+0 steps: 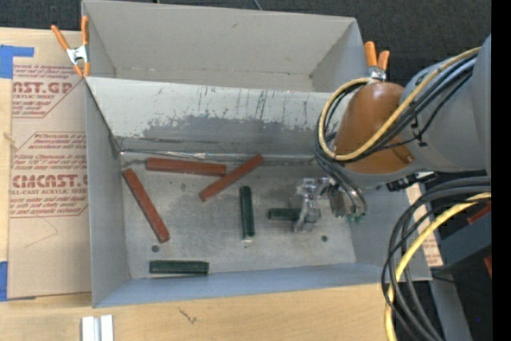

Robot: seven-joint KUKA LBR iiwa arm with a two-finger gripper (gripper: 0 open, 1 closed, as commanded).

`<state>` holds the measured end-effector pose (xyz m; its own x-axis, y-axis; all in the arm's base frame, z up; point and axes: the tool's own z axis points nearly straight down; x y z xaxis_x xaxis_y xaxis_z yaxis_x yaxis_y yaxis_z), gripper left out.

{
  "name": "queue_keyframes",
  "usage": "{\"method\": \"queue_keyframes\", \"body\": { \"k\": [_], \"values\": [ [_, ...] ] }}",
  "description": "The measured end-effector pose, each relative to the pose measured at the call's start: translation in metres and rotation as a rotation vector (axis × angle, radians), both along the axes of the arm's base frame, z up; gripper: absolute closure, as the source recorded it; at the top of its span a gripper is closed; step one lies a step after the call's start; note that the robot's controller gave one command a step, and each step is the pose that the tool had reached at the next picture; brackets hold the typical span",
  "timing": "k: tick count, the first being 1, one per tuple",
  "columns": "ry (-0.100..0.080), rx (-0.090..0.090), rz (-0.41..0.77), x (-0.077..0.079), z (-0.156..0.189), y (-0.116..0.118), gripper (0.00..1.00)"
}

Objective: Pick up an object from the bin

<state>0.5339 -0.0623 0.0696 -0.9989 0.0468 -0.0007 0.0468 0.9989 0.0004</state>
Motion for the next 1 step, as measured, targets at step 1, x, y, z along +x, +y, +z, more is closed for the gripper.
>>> {"method": "queue_keyframes", "body": {
  "k": [1],
  "values": [
    [0.005,0.001,0.000,-0.0013,0.0032,0.0002,1.00]
  ]
}}
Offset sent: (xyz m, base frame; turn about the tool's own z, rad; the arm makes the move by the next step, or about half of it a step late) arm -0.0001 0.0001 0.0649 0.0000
